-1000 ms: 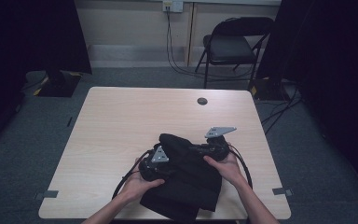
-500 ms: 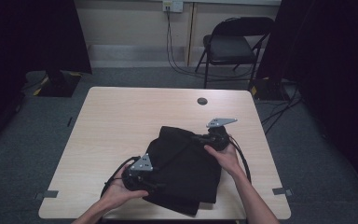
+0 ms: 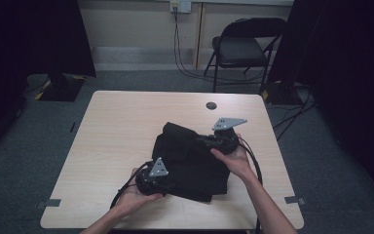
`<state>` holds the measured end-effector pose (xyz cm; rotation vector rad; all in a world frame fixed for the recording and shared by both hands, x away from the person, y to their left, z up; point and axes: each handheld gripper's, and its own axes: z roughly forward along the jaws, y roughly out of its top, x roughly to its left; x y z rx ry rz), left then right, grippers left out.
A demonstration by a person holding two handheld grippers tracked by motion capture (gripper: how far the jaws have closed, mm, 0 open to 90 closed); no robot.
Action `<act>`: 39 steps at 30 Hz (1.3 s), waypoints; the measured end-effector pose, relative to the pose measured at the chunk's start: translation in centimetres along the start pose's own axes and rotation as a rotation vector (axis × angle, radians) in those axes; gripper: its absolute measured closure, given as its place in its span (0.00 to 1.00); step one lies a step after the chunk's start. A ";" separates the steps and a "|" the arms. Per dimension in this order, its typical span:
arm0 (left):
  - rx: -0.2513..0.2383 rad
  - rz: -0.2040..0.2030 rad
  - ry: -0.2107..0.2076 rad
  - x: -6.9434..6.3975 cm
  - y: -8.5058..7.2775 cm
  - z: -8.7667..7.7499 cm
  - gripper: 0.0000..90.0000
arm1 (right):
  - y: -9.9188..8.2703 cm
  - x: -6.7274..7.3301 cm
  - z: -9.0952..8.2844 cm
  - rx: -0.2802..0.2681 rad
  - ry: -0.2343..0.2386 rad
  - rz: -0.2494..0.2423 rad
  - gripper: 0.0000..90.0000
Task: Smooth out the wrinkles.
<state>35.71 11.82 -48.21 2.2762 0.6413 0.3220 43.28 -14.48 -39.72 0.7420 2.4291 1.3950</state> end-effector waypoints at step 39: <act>-0.050 -0.033 -0.017 0.5 1.0 -1.6 0.54 | -6.0 6.4 -4.9 0.025 -0.027 0.113 0.79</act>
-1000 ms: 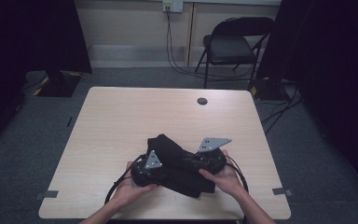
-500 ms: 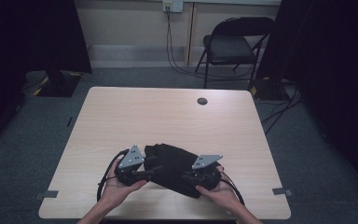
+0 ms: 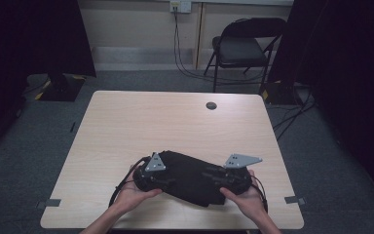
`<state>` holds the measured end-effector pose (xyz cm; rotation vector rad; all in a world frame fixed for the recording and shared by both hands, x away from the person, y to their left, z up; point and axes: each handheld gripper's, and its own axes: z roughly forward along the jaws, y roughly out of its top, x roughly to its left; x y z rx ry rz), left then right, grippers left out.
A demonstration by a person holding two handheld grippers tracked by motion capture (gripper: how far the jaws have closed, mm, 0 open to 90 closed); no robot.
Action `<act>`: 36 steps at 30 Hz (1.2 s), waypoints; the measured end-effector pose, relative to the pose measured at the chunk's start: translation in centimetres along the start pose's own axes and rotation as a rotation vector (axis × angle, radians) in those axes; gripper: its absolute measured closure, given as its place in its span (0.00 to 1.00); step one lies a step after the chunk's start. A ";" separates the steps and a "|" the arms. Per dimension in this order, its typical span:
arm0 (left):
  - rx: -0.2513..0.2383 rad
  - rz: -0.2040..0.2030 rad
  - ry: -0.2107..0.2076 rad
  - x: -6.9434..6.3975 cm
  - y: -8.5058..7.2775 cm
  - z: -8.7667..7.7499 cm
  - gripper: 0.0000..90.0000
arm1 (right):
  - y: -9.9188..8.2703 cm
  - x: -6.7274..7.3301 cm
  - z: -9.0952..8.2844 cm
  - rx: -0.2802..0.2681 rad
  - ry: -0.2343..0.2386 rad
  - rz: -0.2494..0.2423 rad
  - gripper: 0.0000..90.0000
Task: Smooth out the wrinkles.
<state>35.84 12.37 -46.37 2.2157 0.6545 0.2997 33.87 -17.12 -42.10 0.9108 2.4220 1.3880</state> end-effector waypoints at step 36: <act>0.025 -0.067 0.077 4.4 -1.5 2.8 0.50 | -3.2 -3.0 7.6 0.107 -0.154 -0.035 0.31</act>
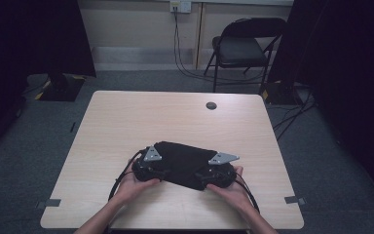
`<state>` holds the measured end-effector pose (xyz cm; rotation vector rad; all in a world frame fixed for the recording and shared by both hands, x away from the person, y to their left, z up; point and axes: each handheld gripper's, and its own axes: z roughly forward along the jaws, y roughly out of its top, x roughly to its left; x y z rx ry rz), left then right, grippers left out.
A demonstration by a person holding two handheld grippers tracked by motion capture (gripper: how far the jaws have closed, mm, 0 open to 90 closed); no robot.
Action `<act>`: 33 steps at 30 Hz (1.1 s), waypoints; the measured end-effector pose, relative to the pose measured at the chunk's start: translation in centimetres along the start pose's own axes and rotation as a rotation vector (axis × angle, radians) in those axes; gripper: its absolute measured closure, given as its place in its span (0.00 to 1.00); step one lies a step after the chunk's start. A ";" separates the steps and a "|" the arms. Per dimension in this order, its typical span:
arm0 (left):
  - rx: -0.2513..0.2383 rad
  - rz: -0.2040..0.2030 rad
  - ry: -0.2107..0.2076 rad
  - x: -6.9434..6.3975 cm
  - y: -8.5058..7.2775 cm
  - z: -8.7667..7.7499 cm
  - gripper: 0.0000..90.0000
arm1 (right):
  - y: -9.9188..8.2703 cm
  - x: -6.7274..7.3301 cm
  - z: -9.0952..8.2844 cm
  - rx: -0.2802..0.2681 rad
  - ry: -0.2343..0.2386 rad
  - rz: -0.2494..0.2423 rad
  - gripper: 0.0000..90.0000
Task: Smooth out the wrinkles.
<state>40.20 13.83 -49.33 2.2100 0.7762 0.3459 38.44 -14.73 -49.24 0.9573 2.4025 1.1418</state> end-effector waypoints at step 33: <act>0.007 -0.187 0.167 5.7 -5.9 -9.7 0.36 | -4.9 -8.5 -11.3 -0.055 -0.214 0.256 0.20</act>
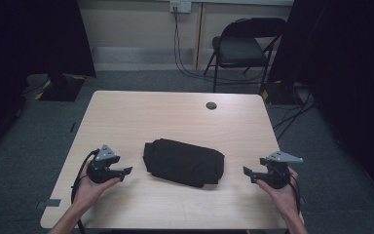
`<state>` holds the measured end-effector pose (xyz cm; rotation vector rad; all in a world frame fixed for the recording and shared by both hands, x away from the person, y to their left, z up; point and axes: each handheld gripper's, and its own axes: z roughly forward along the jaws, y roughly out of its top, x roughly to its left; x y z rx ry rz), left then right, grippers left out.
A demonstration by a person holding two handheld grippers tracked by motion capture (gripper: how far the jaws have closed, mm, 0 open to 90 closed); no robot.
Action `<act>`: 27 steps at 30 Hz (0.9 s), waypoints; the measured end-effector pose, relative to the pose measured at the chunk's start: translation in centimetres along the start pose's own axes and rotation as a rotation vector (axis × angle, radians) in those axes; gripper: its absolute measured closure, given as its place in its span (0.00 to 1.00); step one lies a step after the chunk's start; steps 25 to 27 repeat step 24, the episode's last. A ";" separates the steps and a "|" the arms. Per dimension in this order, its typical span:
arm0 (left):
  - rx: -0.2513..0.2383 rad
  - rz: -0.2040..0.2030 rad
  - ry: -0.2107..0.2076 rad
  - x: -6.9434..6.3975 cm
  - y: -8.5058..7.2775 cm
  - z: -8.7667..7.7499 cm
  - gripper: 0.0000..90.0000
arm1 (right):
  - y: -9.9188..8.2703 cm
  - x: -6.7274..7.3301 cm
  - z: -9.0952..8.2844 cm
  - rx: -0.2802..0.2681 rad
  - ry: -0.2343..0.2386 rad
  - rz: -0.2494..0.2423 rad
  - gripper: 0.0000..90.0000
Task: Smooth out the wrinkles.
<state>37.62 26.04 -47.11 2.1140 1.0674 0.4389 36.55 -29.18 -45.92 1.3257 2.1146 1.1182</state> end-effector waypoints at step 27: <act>-0.011 -0.062 0.090 1.3 -1.9 3.0 0.12 | -3.3 -0.7 3.2 0.095 -0.122 -0.004 0.15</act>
